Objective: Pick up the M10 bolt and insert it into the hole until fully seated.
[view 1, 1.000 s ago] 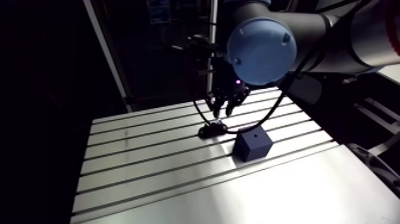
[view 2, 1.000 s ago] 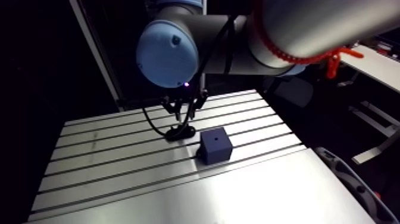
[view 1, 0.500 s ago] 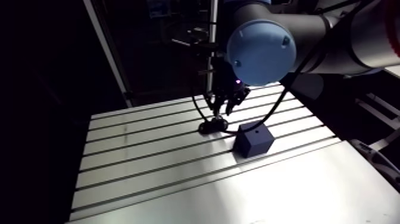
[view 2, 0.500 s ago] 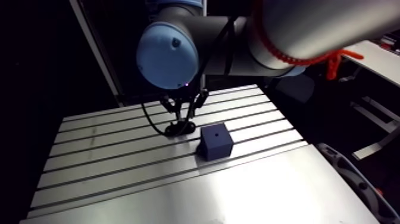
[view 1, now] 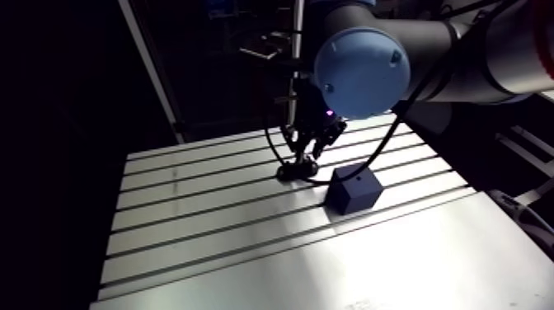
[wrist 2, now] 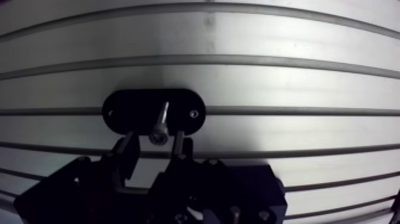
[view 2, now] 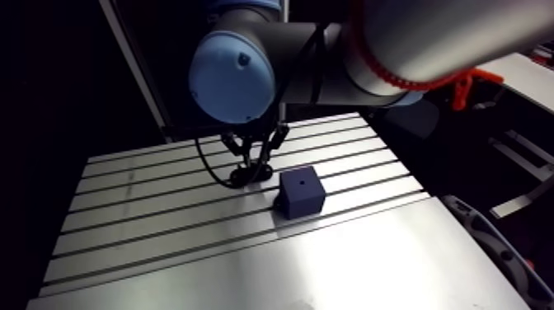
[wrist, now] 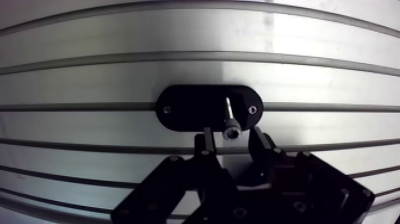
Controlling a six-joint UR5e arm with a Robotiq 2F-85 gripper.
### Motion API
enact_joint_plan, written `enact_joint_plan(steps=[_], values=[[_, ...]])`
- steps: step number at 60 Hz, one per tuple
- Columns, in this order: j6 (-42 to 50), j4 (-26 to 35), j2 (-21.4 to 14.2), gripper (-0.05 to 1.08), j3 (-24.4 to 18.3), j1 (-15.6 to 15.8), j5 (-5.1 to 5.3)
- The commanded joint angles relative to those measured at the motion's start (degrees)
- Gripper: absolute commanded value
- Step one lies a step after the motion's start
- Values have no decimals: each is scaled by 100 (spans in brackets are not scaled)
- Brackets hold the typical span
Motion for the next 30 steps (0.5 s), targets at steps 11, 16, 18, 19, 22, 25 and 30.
enact_joint_plan(steps=[11,16,18,19,22,25,30], values=[[1,-4,14,56,0,9,-24],[-1,5,20,56,0,9,-24],[-1,5,21,56,0,9,-32],[7,5,14,56,0,9,-33],[8,5,13,56,0,9,-26],[7,5,12,56,0,10,-33],[0,5,12,58,0,9,-33]])
